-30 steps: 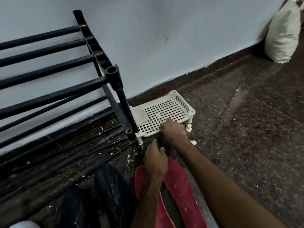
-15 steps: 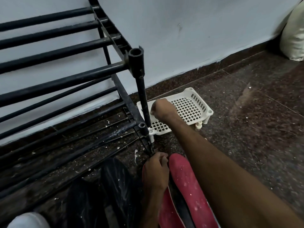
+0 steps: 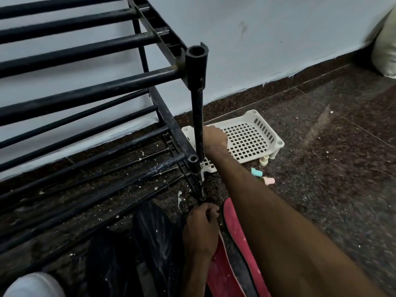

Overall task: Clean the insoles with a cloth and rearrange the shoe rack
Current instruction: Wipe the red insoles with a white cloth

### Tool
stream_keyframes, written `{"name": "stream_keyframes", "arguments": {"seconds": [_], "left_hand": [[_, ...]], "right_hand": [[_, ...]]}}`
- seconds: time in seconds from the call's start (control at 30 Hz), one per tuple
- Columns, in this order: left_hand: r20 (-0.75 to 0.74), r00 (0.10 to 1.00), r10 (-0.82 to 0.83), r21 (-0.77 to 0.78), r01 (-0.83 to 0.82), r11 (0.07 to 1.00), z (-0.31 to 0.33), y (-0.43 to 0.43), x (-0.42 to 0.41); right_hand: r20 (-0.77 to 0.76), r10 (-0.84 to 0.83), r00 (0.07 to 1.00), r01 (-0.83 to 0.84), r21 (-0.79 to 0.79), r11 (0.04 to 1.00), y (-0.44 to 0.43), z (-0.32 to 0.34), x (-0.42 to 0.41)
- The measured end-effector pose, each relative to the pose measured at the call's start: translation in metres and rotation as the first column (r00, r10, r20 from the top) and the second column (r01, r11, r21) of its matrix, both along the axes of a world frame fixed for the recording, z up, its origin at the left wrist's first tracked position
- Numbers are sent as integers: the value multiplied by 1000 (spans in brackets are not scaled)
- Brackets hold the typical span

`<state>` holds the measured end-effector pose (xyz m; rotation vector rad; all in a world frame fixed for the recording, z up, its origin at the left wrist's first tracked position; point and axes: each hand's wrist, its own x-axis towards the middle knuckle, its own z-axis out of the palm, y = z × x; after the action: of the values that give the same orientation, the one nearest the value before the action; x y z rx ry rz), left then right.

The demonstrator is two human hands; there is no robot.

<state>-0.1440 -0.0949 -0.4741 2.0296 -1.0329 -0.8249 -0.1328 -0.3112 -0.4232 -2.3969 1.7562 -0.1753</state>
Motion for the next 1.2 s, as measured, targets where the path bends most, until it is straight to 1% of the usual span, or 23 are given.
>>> {"name": "stream_keyframes", "arguments": {"seconds": [0.07,0.13,0.2,0.27,0.3,0.37,0.4,0.47,0.57,0.7,0.8,0.83,0.87,0.93,0.97,1.03,1.1,1.13,1.17,1.2], "left_hand": [[-22,1000,5,-9,-6,1000,1,-1,-3],[-27,1000,8,-14,-8,1000,3,-3,-7],[-34,999,14,-22,-15,1000,5,-3,-9],[-41,999,16,-31,-17,999,7,-2,-10],[-45,999,17,-36,-19,999,8,-1,-11],[-60,998,22,-51,-25,998,7,-1,-12],[-66,997,25,-56,-29,998,6,0,-13],[-86,996,21,-70,-27,997,5,0,-14],[-132,991,26,-85,-38,996,4,0,-15],[-165,985,46,-87,-61,994,1,-1,-15],[-153,987,53,-91,-68,994,0,-2,-16],[-154,986,58,-91,-72,993,1,-2,-17],[-160,985,60,-89,-75,993,1,-3,-19],[-168,984,54,-85,-69,994,0,-4,-21],[-162,986,48,-88,-63,994,1,-5,-22],[-138,990,41,-95,-55,994,3,-6,-25],[-93,995,30,-85,-38,996,8,-6,-26],[-73,997,21,-74,-26,997,11,-6,-26],[-58,998,11,-61,-14,998,14,-6,-26],[-36,999,2,-37,-4,999,15,-6,-26]], "right_hand": [[81,-45,996,44,5,999,0,2,-3],[194,-87,977,84,20,996,-1,3,-12],[371,-121,921,106,59,993,-4,3,-22],[554,-182,812,127,135,983,-6,1,-31],[616,-225,755,137,187,973,-7,0,-33],[697,-326,639,147,305,941,-7,-2,-37],[733,-376,566,142,363,921,-9,-4,-38],[782,-477,401,115,473,873,-7,-4,-40],[798,-573,185,40,577,816,-3,2,-47],[751,-660,15,-80,659,748,-2,7,-50],[719,-685,-115,-193,660,726,-3,11,-52],[729,-676,-109,-192,652,733,-5,12,-52],[748,-662,-50,-159,649,744,-7,11,-52],[756,-633,167,-51,647,760,-10,12,-51],[741,-627,241,-30,651,758,-9,13,-52],[719,-626,302,-28,663,748,-6,18,-55],[711,-626,319,-42,670,741,2,25,-63],[711,-637,297,-66,681,729,7,28,-69],[712,-657,249,-104,694,713,15,31,-76],[709,-682,182,-149,705,693,26,34,-86]]}}
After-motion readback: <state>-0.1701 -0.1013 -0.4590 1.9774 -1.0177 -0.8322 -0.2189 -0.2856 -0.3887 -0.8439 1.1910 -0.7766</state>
